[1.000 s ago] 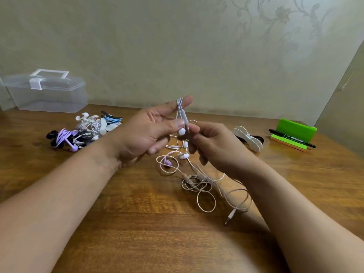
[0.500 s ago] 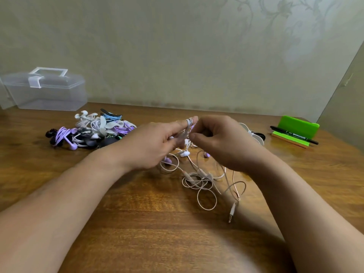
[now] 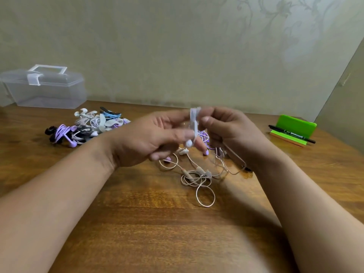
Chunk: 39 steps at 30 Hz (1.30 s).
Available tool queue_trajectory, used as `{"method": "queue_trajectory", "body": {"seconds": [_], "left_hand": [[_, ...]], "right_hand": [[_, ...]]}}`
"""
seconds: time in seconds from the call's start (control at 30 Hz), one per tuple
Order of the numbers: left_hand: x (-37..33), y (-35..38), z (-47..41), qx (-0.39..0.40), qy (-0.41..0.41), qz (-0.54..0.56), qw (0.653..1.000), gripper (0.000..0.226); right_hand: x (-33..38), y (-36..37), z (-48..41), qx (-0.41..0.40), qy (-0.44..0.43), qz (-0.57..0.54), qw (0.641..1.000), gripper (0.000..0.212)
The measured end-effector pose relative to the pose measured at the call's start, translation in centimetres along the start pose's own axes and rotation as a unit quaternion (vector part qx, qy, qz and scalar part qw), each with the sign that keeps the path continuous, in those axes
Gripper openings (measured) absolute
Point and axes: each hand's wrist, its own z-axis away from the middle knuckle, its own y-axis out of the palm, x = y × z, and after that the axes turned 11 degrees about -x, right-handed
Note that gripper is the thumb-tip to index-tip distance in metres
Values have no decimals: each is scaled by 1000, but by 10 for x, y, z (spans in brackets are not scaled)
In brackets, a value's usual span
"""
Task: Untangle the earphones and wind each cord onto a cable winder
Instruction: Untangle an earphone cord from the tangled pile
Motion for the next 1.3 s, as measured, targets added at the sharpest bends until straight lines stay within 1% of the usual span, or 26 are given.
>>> {"method": "queue_trajectory", "body": {"seconds": [0.07, 0.13, 0.2, 0.27, 0.33, 0.43, 0.47, 0.53, 0.57, 0.63, 0.67, 0.7, 0.8, 0.9, 0.97, 1.0, 1.07, 1.1, 1.13, 1.23, 1.3], "left_hand": [[0, -5, -3, -64, 9, 67, 996, 53], [2, -9, -7, -123, 19, 77, 989, 53], [5, -12, -8, -178, 27, 33, 983, 51], [6, -9, -9, -219, 38, -45, 974, 50], [8, -6, -9, -241, 53, -125, 961, 52], [13, -3, -9, -215, 59, -264, 938, 55], [14, -3, -8, -206, 57, -303, 929, 55], [15, -5, -6, -203, 53, -364, 908, 55], [16, -6, -6, -201, 49, -387, 899, 54], [16, -6, -4, -172, 39, -429, 886, 48], [17, -8, -4, -148, 30, -441, 885, 40], [17, -9, -4, -122, 13, -439, 890, 33], [10, -9, -1, -56, -42, -386, 920, 28], [0, -7, 3, 35, -45, -325, 944, 24], [-5, -8, 5, 76, -33, -221, 972, 25], [-7, -9, 6, 95, -35, -157, 982, 29], [-8, -10, 8, 126, -38, -32, 991, 43], [-7, -9, 8, 119, -30, 18, 992, 48], [-6, -9, 7, 91, -16, 55, 994, 50], [-7, -11, 1, -40, 22, 110, 993, 50], [-4, -16, -4, -129, 25, 101, 986, 49]], "right_hand": [[-3, 4, 2, 12, -8, 79, 997, 17], [-2, 10, 6, 22, -32, 182, 983, 21], [1, 18, 9, 38, -62, 253, 965, 22], [3, 21, 11, 46, -59, 270, 960, 24], [6, 22, 12, 35, -67, 304, 950, 23], [4, 19, 9, -13, -103, 395, 913, 24], [4, 17, 9, -22, -108, 409, 906, 24], [5, 14, 9, -34, -114, 414, 903, 22], [6, 13, 9, -39, -117, 411, 903, 18], [8, 12, 10, -44, -130, 404, 905, 6], [9, 12, 10, -44, -141, 394, 907, 4], [10, 11, 10, -43, -148, 374, 914, 6], [15, 7, 10, -20, -146, 278, 949, 10], [15, 2, 8, 2, -120, 179, 977, 16], [15, 0, 8, 23, -85, 92, 992, 14], [16, 1, 9, 38, -64, 40, 996, 12], [14, 4, 8, 61, -26, -44, 997, 7], [10, 6, 7, 64, -19, -55, 996, 8], [6, 8, 5, 62, -21, -41, 997, 11], [-7, 13, 4, 48, -42, 95, 993, 27], [-11, 17, 8, 60, -43, 171, 982, 24]]}}
